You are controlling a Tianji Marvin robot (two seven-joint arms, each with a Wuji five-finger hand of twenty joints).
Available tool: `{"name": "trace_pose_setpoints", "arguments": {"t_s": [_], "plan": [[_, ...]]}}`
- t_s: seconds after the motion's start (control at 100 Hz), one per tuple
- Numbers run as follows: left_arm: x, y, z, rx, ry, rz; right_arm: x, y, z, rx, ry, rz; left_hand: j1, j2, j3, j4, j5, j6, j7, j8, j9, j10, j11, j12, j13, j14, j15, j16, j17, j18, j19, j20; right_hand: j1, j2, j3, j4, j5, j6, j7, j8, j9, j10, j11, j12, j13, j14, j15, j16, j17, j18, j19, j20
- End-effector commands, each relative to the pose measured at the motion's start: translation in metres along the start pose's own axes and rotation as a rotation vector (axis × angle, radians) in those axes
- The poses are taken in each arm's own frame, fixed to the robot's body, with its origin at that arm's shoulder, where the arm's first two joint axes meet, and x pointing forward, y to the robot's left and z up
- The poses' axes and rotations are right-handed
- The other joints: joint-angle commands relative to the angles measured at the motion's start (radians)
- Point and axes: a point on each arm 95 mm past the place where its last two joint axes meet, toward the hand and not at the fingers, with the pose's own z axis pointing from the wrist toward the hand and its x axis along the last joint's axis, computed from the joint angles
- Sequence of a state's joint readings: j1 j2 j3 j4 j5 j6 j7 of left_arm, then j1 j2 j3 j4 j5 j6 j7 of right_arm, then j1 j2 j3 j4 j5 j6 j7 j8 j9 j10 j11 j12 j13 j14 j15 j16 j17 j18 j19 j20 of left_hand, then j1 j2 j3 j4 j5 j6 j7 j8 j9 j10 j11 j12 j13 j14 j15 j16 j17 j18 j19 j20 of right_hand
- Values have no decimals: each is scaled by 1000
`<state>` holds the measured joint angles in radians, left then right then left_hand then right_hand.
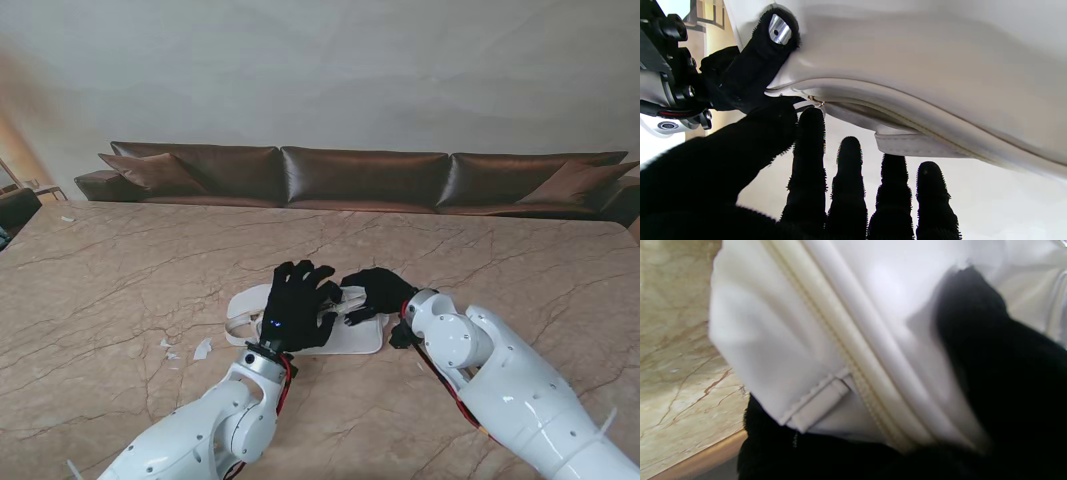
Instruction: Pack the cosmetics bag
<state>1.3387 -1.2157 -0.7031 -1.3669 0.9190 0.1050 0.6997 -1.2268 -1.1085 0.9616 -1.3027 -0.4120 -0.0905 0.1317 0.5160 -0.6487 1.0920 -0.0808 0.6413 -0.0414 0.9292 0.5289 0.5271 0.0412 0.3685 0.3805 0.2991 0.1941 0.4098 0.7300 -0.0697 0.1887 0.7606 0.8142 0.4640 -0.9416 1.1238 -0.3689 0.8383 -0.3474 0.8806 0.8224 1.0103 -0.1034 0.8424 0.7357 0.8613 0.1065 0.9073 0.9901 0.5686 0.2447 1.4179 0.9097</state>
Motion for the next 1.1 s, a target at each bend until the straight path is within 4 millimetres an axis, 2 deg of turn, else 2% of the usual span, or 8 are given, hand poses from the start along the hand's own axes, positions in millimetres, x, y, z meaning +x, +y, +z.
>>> {"name": "trace_pose_setpoints", "arguments": {"t_s": [0.0, 0.05, 0.21, 0.51, 0.64, 0.82, 0.93, 1.09], "plan": [[-1, 2, -5, -17, 1, -7, 3, -12, -1, 28, 3, 4, -52, -6, 12, 40, -20, 45, -78, 30, -37, 10, -35, -13, -45, 8, -30, -17, -18, 3, -61, 1, 259, 177, 265, 67, 141, -78, 145, 45, 87, 6, 76, 5, 86, -5, 126, 46, 40, -92, 104, 22], [-1, 2, -6, -23, 6, 1, 3, -12, 0, 29, 3, 3, -86, 16, -14, 61, -27, 77, -118, 34, -45, 14, -39, -14, -48, 10, -34, -19, -19, 2, -72, 13, 258, 175, 265, 67, 141, -79, 145, 45, 86, 6, 76, 5, 86, -5, 126, 45, 41, -93, 104, 22], [0, 5, -5, 34, -29, 34, 4, -14, 0, 30, 4, 6, -176, -8, -177, -40, -80, 61, 23, 204, -37, 19, 11, 36, -49, 27, -12, 7, -20, 10, -86, 46, 258, 176, 266, 66, 142, -79, 145, 44, 87, 6, 76, 4, 85, -5, 126, 46, 41, -92, 104, 22], [4, 8, 5, 93, -106, 77, 6, -16, 1, 32, 15, 4, -155, 124, -282, -14, -29, 6, 148, 328, 20, 21, 68, 90, 1, 48, 49, 34, -14, 32, -6, 85, 256, 175, 266, 64, 140, -80, 144, 41, 88, 5, 75, 2, 87, -5, 125, 44, 41, -92, 103, 22], [2, 11, 6, 92, -126, 61, 6, -17, 2, 31, 18, 4, 30, 87, -153, -36, -46, -28, 150, 134, 20, 14, 67, 89, -5, 41, 53, 31, -17, 27, 11, 36, 257, 178, 265, 63, 141, -81, 144, 40, 88, 5, 75, 2, 86, -6, 123, 43, 41, -92, 103, 23], [-3, 9, 2, 84, -124, 26, 4, -18, 1, 32, 14, 4, 172, 107, -61, -109, -40, -98, 145, 67, -3, -13, 68, 85, -33, 11, 53, 32, -18, -11, -50, 17, 257, 179, 264, 63, 142, -79, 144, 38, 88, 5, 73, 1, 86, -6, 122, 42, 41, -92, 103, 23], [-4, 6, 1, 104, -121, 17, 3, -19, 1, 28, 14, 2, 331, 197, -192, -172, -23, -135, 175, 55, 6, -26, 87, 92, -31, 0, 71, 44, -17, -26, -76, 60, 257, 178, 262, 64, 143, -82, 144, 37, 88, 3, 69, -3, 89, -6, 120, 40, 41, -92, 103, 23], [-7, 2, 0, 125, -127, -6, 1, -22, -1, 17, 21, -3, 387, 292, -360, -172, -40, -170, 230, 97, 30, -37, 116, 108, -19, -8, 95, 59, -18, -38, -100, 93, 255, 165, 268, 69, 157, -91, 137, 29, 113, -2, 45, -28, 129, -13, 100, 18, 70, -81, 101, 16]]}}
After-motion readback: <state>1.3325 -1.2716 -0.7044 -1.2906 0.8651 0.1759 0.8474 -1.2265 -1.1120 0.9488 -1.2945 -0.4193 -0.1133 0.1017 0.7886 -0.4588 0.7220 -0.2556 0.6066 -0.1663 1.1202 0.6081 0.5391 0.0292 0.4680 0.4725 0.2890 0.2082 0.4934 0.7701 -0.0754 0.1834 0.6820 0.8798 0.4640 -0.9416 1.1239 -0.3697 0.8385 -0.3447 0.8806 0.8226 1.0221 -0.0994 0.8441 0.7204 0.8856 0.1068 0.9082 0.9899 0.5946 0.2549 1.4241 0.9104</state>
